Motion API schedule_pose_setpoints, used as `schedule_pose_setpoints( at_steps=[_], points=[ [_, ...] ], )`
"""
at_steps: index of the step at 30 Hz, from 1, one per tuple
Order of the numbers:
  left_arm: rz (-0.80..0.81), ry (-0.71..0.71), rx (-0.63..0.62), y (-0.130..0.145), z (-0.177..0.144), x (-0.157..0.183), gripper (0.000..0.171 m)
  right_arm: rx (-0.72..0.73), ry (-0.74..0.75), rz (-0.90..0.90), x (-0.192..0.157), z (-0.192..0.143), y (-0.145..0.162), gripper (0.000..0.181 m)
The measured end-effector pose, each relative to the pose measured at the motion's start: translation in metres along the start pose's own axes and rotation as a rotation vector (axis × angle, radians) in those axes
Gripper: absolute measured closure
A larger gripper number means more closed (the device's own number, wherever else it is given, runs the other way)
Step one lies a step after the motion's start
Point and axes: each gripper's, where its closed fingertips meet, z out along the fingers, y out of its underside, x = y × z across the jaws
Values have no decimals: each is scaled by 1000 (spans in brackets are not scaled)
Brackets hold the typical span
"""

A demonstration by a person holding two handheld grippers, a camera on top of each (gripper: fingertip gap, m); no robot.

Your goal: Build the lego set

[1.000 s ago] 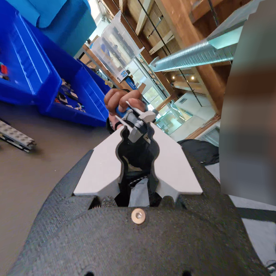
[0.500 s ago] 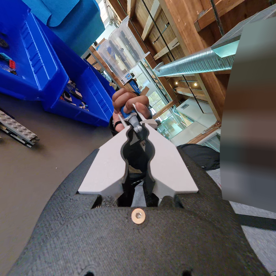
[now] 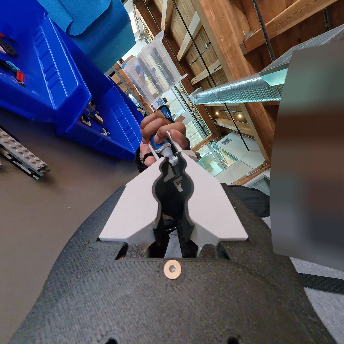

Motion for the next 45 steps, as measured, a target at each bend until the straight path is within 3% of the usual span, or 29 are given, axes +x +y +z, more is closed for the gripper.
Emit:
schedule_pose_setpoints(
  at_steps=[14, 35, 45],
  points=[
    [-54, 33, 17, 0, -1, 1, 161, 8, -24, 59, 1, 0, -1, 171],
    [-107, -34, 27, 3, -7, -16, 157, -31, -35, -211, -17, 2, 6, 170],
    [31, -87, 26, 1, -7, -18, 160, -41, -6, -185, -16, 3, 6, 169]
  ],
)
